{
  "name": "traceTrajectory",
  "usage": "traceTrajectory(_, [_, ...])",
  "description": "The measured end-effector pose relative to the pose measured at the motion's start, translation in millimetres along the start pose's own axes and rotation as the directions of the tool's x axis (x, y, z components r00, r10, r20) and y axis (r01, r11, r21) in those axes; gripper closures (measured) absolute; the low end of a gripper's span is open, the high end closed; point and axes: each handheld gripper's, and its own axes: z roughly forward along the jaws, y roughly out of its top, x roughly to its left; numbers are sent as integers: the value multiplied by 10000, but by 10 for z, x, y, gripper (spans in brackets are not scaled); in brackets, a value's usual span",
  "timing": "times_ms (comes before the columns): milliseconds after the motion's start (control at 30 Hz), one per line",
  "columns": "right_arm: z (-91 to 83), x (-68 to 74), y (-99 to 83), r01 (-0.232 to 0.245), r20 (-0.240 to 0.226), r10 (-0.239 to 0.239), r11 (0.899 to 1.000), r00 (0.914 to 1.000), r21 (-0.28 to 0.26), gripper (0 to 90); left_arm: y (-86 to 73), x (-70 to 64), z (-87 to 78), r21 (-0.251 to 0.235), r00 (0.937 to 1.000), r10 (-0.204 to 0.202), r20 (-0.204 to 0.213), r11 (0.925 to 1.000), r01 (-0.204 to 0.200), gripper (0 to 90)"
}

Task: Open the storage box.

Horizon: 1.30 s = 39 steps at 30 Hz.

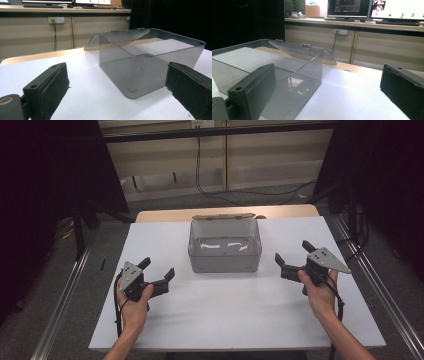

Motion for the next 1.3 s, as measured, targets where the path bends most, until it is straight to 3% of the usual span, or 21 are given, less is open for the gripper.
traceTrajectory(367, [-209,11,-61,-28,196,30,9999,9998,-96,3,-60,-37,-163,17,10000,27,22,10000,-27,47])
traceTrajectory(467, [-297,25,-88,35,309,-34,10000,9995,-45,4,-123,-21,-233,96,9995,-238,-185,9997,240,47])
traceTrajectory(700, [-451,-18,-161,110,745,-118,9999,9971,107,5,-143,-41,-381,-27,9987,22,-517,10000,-23,47])
traceTrajectory(833, [-548,-34,-207,33,946,-55,9997,9955,227,7,-188,-47,-464,78,9969,-102,-782,9999,108,51])
traceTrajectory(867, [-606,-22,-230,-85,992,46,9992,9951,393,7,-211,-48,-494,110,9961,-525,-707,9985,534,54])
traceTrajectory(1000, [-687,-2,-274,-57,1054,8,9989,9944,464,7,-227,-75,-535,211,9963,-280,-815,9993,298,52])
traceTrajectory(1167, [-810,5,-303,-195,1077,139,9985,9941,504,4,-239,-127,-621,198,9956,-351,-870,9991,369,46])
traceTrajectory(1300, [-928,-12,-359,-382,1157,316,9978,9928,551,3,-307,-145,-718,321,9961,2,-884,9995,27,42])
